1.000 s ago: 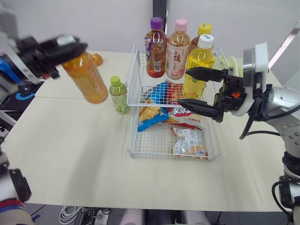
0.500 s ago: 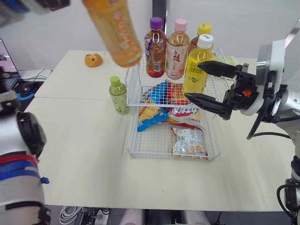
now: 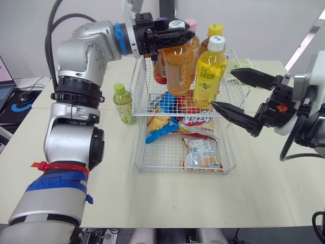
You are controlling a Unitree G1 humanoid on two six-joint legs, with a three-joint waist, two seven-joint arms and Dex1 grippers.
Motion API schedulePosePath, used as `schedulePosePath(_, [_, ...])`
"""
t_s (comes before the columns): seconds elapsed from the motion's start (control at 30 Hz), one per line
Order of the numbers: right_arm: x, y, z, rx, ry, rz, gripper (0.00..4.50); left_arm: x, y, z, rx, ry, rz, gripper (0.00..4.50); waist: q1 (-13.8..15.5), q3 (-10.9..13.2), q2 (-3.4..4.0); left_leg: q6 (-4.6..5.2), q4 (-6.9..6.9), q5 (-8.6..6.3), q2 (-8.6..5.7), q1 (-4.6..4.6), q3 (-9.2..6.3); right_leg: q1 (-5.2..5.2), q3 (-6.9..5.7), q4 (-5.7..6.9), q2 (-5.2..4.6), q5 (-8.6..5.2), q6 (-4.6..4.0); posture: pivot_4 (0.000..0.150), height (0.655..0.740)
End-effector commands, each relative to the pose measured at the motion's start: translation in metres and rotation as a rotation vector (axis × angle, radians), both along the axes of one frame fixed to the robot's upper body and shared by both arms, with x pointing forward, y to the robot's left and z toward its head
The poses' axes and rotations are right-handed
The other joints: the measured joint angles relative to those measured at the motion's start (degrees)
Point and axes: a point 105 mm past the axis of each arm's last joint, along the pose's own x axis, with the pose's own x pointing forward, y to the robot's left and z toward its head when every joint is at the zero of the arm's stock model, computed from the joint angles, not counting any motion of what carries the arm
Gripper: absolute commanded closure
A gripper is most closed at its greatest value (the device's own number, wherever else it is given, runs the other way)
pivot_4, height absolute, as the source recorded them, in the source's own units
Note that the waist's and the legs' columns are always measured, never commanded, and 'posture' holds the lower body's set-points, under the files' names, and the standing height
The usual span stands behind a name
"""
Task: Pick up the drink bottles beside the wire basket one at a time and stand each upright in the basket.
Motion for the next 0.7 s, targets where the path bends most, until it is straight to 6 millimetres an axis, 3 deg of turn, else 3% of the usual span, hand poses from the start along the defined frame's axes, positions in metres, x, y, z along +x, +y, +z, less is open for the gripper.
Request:
schedulePosePath(0.03, [-0.007, -0.002, 0.007, 0.001, -0.042, -0.021, 0.00, -0.003, -0.002, 0.011, -0.038, -0.056, -0.005, 3.11, 0.2, 0.0, 0.00, 0.00, 0.00, 0.00, 0.00, 0.01, 0.00, 0.02, 0.00, -0.01, 0.00, 0.00, 0.00, 0.150, 0.7400])
schedulePosePath(0.2, [-0.009, -0.002, 0.007, 0.004, -0.037, -0.029, 0.00, 0.003, -0.007, -0.007, 0.002, -0.034, -0.005, 3.11, 0.2, 0.0, 0.00, 0.01, 0.05, 0.00, 0.00, 0.00, 0.00, 0.05, 0.00, 0.00, -0.01, 0.00, 0.00, 0.150, 0.7400])
schedulePosePath(0.53, [-0.007, -0.001, 0.006, 0.008, -0.023, -0.024, 0.00, 0.006, -0.006, -0.005, -0.016, -0.025, -0.007, 0.19, 0.2, 0.0, 0.00, 0.03, 0.07, -0.01, 0.00, 0.04, 0.00, 0.10, -0.01, 0.00, 0.00, 0.00, 0.00, 0.150, 0.7400])
schedulePosePath(0.7, [-0.006, 0.000, 0.006, 0.008, -0.020, -0.013, 0.00, -0.001, -0.001, 0.012, -0.045, -0.062, -0.024, 0.03, 0.2, 0.0, 0.00, 0.03, 0.07, -0.01, 0.00, 0.04, 0.00, 0.10, -0.01, 0.01, 0.00, 0.00, 0.00, 0.150, 0.7400])
